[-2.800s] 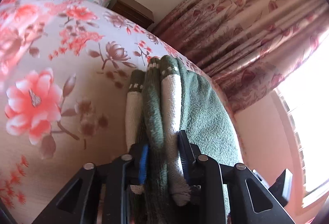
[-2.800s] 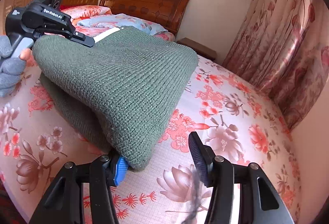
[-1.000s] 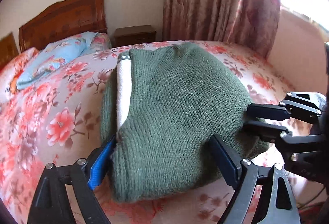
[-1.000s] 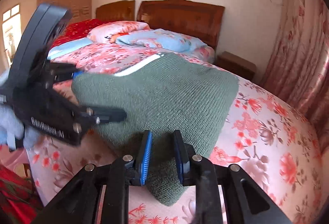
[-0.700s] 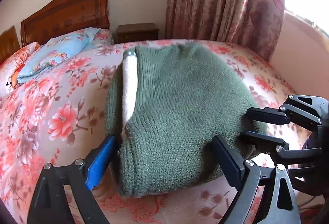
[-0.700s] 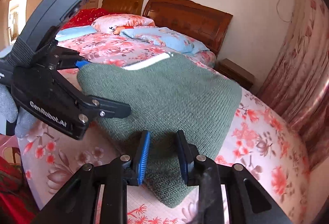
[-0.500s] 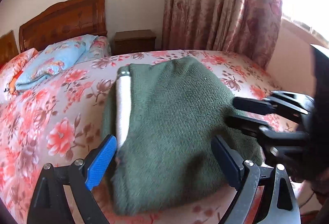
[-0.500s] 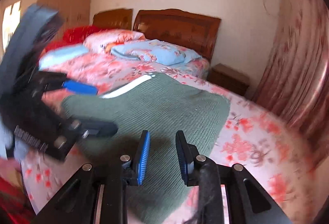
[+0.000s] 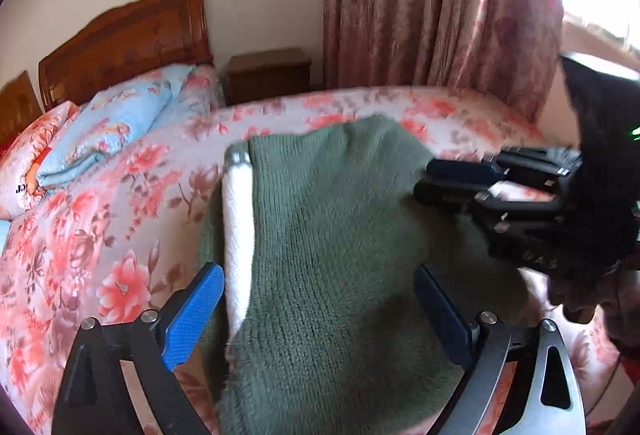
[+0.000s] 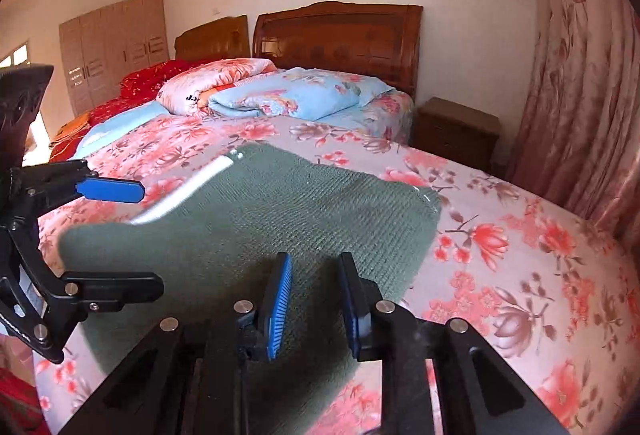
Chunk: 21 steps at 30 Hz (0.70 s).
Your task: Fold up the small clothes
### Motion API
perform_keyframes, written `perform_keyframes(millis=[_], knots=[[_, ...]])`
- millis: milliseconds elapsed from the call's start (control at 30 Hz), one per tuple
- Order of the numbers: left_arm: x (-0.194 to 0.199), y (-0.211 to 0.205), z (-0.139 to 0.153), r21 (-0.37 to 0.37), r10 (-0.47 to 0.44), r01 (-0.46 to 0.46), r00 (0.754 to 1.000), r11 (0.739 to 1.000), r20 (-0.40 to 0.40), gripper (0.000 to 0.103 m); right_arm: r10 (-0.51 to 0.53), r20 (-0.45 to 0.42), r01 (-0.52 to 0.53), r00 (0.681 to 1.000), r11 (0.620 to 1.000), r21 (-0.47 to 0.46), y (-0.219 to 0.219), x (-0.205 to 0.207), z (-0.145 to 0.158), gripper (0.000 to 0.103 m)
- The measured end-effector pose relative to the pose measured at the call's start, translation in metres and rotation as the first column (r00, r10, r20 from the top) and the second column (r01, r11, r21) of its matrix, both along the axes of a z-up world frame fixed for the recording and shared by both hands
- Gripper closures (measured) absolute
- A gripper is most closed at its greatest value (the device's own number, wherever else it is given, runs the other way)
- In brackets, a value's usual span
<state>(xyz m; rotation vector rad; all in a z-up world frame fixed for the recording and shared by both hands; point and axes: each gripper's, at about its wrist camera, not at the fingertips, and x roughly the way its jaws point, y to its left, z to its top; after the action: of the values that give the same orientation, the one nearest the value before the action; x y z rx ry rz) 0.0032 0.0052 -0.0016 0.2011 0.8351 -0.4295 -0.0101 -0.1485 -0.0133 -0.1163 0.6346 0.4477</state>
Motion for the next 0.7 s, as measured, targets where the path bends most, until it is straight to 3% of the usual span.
perform_keyframes(millis=[267, 367, 567, 667, 700], knots=[[0.004, 0.004, -0.014, -0.018, 0.022, -0.022, 0.999, 1.0, -0.037, 0.0, -0.054, 0.012, 0.055, 0.998, 0.998, -0.017, -0.007, 0.017, 0.014, 0.08], [0.003, 0.003, -0.016, -0.015, 0.024, -0.024, 0.999, 1.0, -0.038, 0.0, -0.058, -0.072, 0.055, 0.996, 0.998, -0.042, -0.009, 0.044, -0.006, 0.08], [0.002, 0.005, -0.016, -0.02, 0.029, -0.029, 0.999, 0.999, -0.044, 0.0, -0.089, -0.096, 0.09, 0.991, 0.996, 0.007, -0.012, 0.07, 0.001, 0.08], [0.002, 0.004, -0.016, -0.019, 0.032, -0.033, 0.998, 0.999, -0.046, 0.0, -0.087, -0.167, 0.08, 0.982, 0.996, -0.046, -0.009, 0.09, -0.015, 0.08], [0.002, 0.004, -0.016, -0.018, 0.032, -0.033, 0.998, 0.999, -0.048, 0.0, -0.09, -0.166, 0.087, 0.982, 0.996, -0.025, -0.012, 0.091, -0.015, 0.08]])
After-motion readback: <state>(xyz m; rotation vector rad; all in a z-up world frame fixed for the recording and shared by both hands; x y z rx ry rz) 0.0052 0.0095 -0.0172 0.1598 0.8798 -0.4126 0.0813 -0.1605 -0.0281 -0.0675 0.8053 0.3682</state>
